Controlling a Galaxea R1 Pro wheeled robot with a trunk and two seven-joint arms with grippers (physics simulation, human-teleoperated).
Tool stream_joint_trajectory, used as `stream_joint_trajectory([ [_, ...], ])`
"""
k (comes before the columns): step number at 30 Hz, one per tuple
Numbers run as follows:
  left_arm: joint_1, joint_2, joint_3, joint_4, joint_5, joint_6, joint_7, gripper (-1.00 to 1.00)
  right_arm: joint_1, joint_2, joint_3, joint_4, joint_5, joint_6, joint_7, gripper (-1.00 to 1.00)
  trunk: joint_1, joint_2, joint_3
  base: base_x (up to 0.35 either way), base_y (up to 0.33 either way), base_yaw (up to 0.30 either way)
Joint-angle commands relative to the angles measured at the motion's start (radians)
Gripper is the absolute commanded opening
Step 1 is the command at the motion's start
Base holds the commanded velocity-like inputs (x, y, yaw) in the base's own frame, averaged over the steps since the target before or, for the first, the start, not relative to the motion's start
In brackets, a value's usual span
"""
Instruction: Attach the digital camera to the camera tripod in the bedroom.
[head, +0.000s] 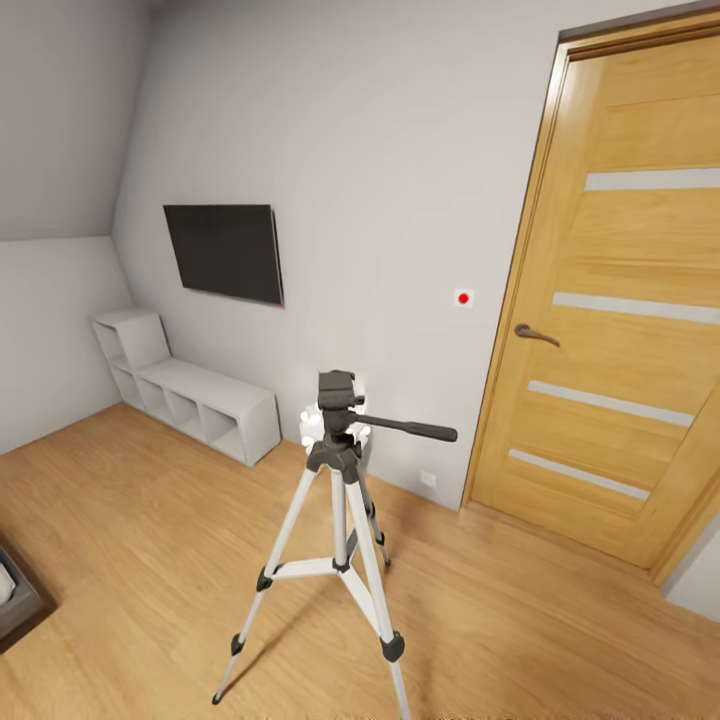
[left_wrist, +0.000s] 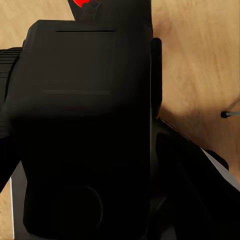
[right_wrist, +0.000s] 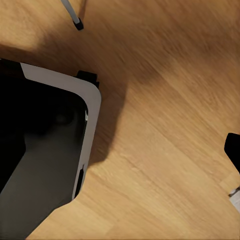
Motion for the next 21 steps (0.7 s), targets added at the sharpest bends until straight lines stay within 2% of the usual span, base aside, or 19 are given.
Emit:
stream_joint_trajectory([
  [1, -0.001, 0.000, -0.009, 0.000, 0.005, 0.001, 0.004, -1.00, -0.002, 0.000, -0.001, 0.002, 0.004, -0.002, 0.002, 1.00, 0.001, -0.002, -0.004, 0.000, 0.000, 0.000],
  [21, -0.001, 0.000, -0.009, 0.000, 0.005, 0.001, 0.004, -1.00, -0.002, 0.000, -0.001, 0.003, 0.004, -0.004, 0.002, 1.00, 0.001, -0.002, -0.036, 0.000, 0.000, 0.000],
])
